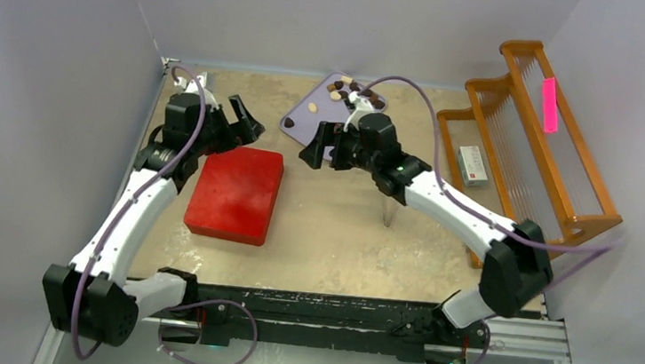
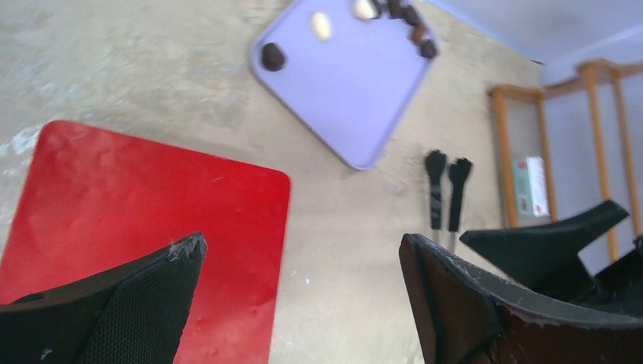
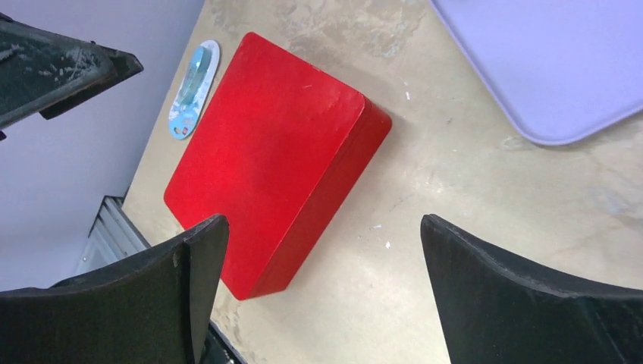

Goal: Pack the chocolate

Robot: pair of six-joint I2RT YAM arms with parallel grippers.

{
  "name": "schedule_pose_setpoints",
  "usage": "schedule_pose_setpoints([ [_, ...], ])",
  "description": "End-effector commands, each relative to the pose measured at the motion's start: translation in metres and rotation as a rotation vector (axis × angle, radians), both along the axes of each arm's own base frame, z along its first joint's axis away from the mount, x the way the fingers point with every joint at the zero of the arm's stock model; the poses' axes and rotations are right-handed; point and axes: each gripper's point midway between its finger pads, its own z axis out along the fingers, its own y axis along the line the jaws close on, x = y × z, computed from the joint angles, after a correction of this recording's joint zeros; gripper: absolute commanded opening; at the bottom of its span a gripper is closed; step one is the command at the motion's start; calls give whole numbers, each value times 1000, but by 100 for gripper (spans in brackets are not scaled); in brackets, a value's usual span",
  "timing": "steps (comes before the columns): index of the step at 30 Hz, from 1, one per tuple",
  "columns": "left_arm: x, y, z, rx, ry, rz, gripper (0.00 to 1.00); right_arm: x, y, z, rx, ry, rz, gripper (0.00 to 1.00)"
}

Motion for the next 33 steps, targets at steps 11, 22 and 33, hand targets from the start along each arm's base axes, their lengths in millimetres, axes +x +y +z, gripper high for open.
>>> schedule_pose_setpoints([
  [11,-78,-34,74,10,-398,-358,100,-40,-108,57,-144,-229,-215,99],
  [22,-99,-20,52,29,-464,-290,100,-47,-139,53,-115,-309,-330,99],
  [33,-103,-15,55,76,-491,-282,100,-54,-141,55,-93,-285,-333,99],
])
